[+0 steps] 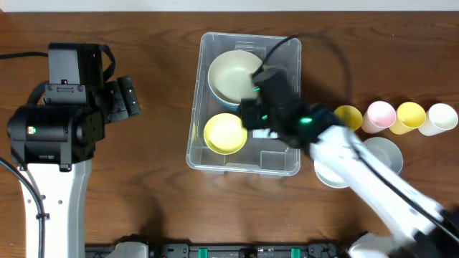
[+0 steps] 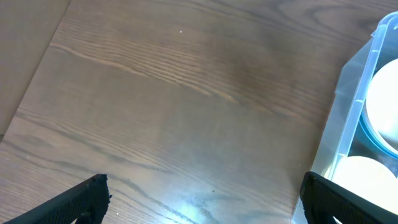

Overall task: Pack container
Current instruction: 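Carry the yellow bowl into the container's lower left area, then return the right gripper and grasp the grey bowl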

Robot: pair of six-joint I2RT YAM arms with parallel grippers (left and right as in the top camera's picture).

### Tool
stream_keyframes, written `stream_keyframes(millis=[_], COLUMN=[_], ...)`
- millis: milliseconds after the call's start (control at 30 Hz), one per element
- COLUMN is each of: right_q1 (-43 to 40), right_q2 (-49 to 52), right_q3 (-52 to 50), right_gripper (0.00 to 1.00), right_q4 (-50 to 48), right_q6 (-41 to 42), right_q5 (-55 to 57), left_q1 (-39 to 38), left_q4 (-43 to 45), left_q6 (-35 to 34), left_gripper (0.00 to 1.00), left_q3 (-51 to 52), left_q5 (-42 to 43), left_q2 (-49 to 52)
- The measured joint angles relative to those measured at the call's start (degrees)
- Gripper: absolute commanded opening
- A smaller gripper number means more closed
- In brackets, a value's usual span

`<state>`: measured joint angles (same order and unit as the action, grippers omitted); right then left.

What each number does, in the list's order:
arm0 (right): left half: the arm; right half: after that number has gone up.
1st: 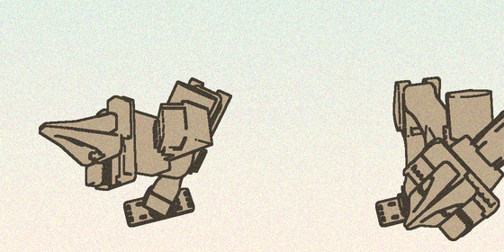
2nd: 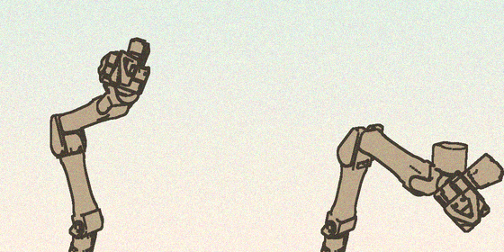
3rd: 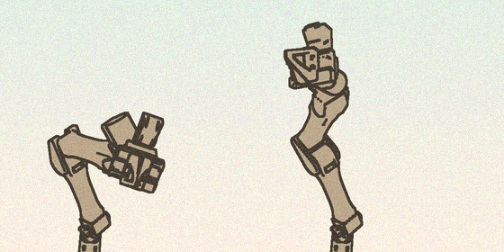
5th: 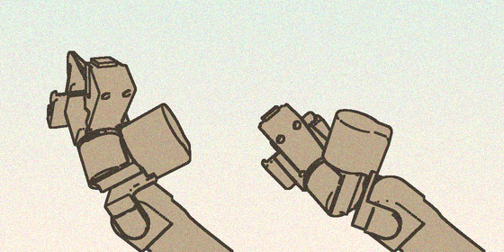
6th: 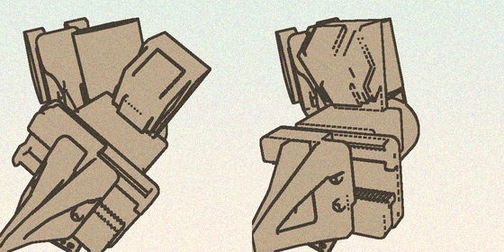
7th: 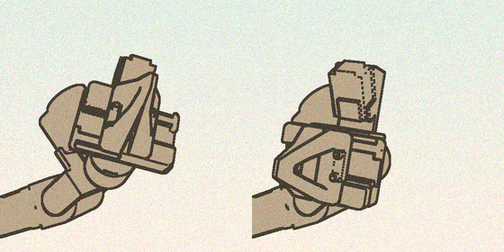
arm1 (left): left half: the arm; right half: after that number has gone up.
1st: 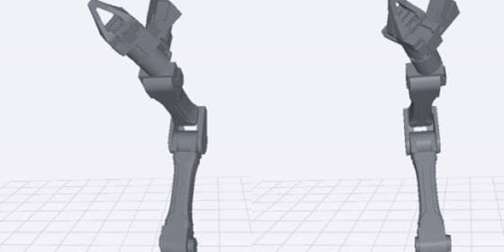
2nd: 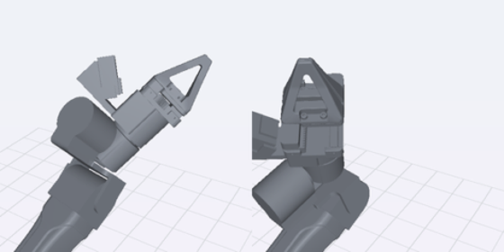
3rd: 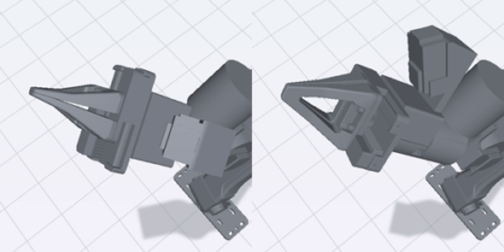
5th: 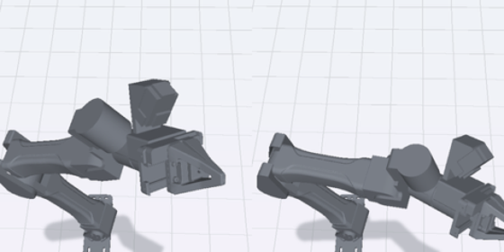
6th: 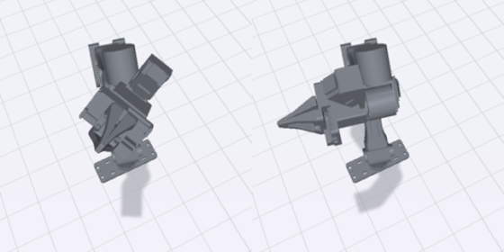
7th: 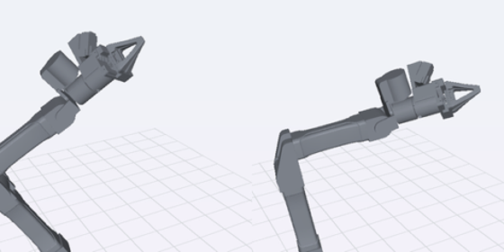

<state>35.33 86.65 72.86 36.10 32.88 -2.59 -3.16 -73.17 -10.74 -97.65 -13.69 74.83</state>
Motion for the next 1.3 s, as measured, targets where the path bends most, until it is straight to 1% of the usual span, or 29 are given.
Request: stream_keyframes(millis=[67,167,233,300,433,500,600,733,800,933,1000,1167,1267,1300], right_q1=[-2.9,-10.9,-17.4,-26.2,-42.1,-48.7,-55.6,-60.5,-62.4,-64.4,-65.1,-67.3,-68.2,-68.4], right_q2=[-4.7,-11.9,-15.1,-17.2,-17.4,-16.3,-13.5,-8.3,-4.9,1.3,3.6,4.8,4.8,4.8], right_q3=[1.9,3.2,3.2,3.2,3.2,3.2,3.1,1.5,-1.0,-6.2,-8.8,-15.7,-19.1,-20.2], right_gripper=[0.57,0.61,0.64,0.69,0.73,0.75,0.79,0.81,0.8,0.75,0.75,0.77,0.75,0.73], right_q4=[2.5,6.1,8.7,12.2,18.6,21.7,25.6,27.5,26.2,22.3,20.0,14.4,10.3,9.1], right_q6=[-0.3,-0.5,-0.5,-0.4,-0.2,-0.2,-0.2,-0.2,-0.3,-0.3,-0.3,-0.5,-0.9,-0.9], right_q5=[1.1,3.2,4.4,5.4,6.8,6.6,6.0,5.1,4.7,3.4,2.8,1.9,1.7,1.6], left_q1=[0.0,0.0,0.0,0.0,0.0,0.0,0.0,0.0,0.0,0.0,0.0,0.0,0.0,0.0], left_q4=[0.0,0.0,0.0,0.0,0.0,0.0,0.0,0.0,0.0,0.0,0.0,0.0,0.0,0.0], left_q6=[0.0,0.0,0.0,0.0,0.0,0.0,0.0,0.0,0.0,0.0,0.0,0.0,0.0,0.0], left_gripper=[0.98,0.98,0.98,0.98,0.98,0.98,0.98,0.98,0.98,0.98,0.98,0.98,0.98,0.98], left_q3=[0.0,0.0,0.0,0.0,0.0,0.0,0.0,0.0,0.0,0.0,0.0,0.0,0.0,0.0], left_q5=[0.0,0.0,0.0,0.0,0.0,0.0,0.0,0.0,0.0,0.0,0.0,0.0,0.0,0.0], left_q2=[0.0,0.0,0.0,0.0,0.0,0.0,0.0,0.0,0.0,0.0,0.0,0.0,0.0,0.0])
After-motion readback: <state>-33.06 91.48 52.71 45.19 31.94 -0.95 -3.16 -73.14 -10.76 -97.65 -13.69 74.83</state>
